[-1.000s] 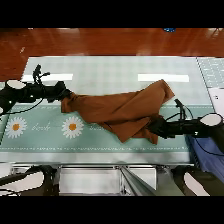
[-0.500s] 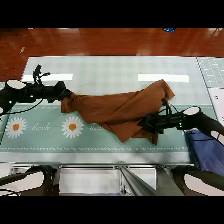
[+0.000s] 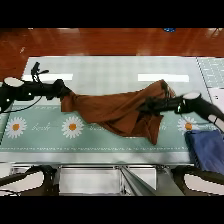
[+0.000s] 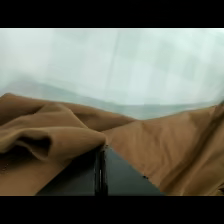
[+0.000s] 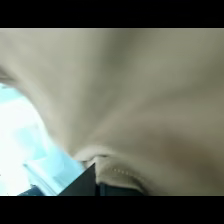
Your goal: Fold the shirts.
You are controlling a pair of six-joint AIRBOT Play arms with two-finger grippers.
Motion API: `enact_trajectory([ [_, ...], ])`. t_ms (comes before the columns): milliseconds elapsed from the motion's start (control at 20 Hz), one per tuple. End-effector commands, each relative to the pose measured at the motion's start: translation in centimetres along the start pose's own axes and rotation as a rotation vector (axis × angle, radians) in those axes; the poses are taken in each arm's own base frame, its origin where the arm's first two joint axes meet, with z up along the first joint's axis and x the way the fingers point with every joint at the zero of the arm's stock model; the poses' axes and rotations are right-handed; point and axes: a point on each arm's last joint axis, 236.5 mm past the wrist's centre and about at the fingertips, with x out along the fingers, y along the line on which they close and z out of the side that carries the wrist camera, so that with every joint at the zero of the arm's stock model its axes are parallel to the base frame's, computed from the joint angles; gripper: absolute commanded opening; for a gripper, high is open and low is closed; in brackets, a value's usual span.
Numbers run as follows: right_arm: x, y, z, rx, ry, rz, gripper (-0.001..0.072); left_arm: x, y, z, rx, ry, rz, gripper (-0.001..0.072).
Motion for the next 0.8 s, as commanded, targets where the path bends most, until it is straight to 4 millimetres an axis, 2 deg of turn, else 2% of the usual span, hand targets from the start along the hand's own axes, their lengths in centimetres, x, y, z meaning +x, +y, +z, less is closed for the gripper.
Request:
enact_trajectory([
  [0,-4.9,7.5,4.5,-0.217,-0.06,0.008,0.0023,-3.8,-4.7,4.6,0.049,-0.131,-0.088,0.0017],
  [100,-10.3,12.7,7.8,-0.367,-0.183,-0.059,0.0023,-9.4,-10.7,8.9,0.114,-0.288,-0.198,0.0017],
  [200,-17.4,19.3,10.1,-0.535,-0.36,-0.112,0.0023,-16.6,-16.6,11.9,0.224,-0.453,-0.275,0.0017],
  [250,-20.8,22.5,10.2,-0.611,-0.446,-0.13,0.0023,-20.4,-19.4,12.7,0.289,-0.533,-0.298,0.0017],
  [350,-27.7,28.8,8.8,-0.766,-0.624,-0.164,0.0023,-28.4,-24.4,12.8,0.417,-0.697,-0.333,0.0018],
  [450,-33.1,34.0,5.2,-0.899,-0.784,-0.166,0.0023,-35.6,-28.5,11.1,0.529,-0.843,-0.351,0.0017],
  [500,-34.9,35.7,3.1,-0.943,-0.845,-0.16,0.0023,-38.6,-30.2,9.6,0.577,-0.904,-0.357,0.0017],
  [550,-36.3,36.4,1.0,-0.977,-0.887,-0.187,0.0023,-41.6,-32.0,7.4,0.619,-0.96,-0.373,0.0017],
  [650,-38.6,35.1,-2.3,-0.955,-0.931,-0.309,0.0023,-46.2,-34.9,2.1,0.764,-1.074,-0.358,0.0018],
  [750,-39.7,34.9,-5.9,-0.98,-0.946,-0.357,0.0023,-49.6,-36.0,-2.6,0.888,-1.192,-0.258,0.0018],
])
